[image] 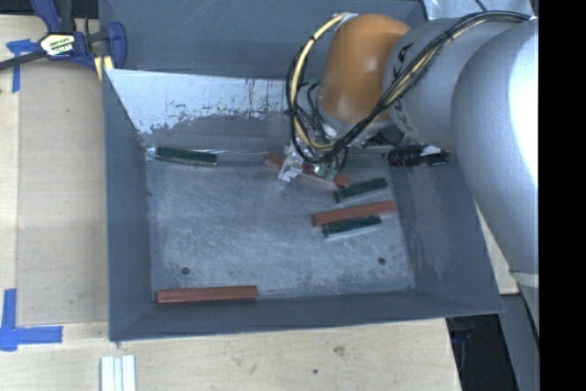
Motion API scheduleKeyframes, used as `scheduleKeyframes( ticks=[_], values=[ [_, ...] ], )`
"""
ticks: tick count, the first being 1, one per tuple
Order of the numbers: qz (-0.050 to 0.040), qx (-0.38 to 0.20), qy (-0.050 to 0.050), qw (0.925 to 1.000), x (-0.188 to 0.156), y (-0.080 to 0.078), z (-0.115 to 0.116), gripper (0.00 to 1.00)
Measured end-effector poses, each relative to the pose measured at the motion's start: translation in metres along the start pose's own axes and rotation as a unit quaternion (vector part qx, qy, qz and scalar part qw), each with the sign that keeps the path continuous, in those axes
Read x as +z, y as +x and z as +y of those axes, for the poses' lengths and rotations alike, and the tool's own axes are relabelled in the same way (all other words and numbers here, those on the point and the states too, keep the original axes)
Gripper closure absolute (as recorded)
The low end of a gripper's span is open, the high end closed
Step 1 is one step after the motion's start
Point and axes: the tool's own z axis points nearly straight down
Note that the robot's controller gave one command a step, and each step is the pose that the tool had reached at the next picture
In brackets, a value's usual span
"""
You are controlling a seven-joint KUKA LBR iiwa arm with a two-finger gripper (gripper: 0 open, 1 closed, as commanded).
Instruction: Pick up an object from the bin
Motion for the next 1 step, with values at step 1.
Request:
scheduleKeyframes(
  ticks=[1],
  values=[
    [0.0,0.0,0.0,1.0,0.0,0.0,0.0,1.0]
  ],
)
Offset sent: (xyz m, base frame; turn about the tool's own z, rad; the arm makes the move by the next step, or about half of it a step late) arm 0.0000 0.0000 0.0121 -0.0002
